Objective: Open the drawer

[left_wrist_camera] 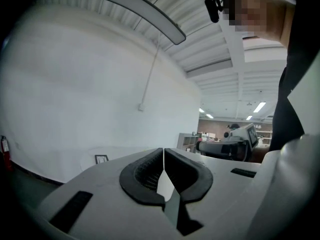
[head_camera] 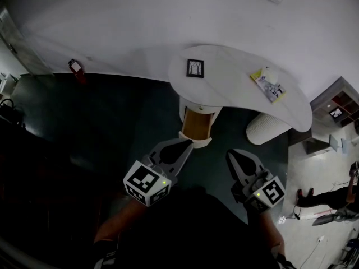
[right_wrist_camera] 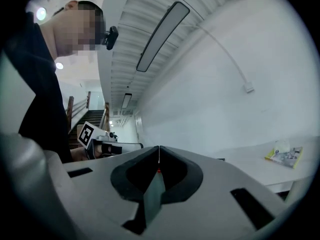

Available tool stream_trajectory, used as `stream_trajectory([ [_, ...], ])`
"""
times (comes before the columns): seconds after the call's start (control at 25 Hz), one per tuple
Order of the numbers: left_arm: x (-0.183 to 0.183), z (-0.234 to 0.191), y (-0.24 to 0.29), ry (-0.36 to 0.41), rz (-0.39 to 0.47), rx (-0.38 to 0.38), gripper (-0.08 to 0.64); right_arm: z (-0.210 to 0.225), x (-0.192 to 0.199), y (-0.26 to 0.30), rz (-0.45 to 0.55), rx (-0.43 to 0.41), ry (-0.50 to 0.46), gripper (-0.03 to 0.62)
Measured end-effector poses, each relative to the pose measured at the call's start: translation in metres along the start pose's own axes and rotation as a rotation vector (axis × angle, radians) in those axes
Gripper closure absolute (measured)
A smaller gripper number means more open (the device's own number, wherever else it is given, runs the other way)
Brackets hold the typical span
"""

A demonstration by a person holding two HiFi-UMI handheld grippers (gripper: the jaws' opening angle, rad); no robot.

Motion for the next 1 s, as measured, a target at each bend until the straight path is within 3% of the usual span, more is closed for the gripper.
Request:
stream_trajectory([
  [1.0, -0.002, 0.014, 0.006, 0.018, 0.002, -0.006, 0.541, -0.004, -0.001, -0.019, 0.006, 0.008, 0.002, 0.577],
])
Point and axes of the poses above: the fingertips, and each gripper's own axes: y forward along the fingers, z to its right, x out of its underside, the point moved 7 cm from there along -y, backward along the fingers, and after that the axes turned 2 degrees about x, right-handed, at the moved point
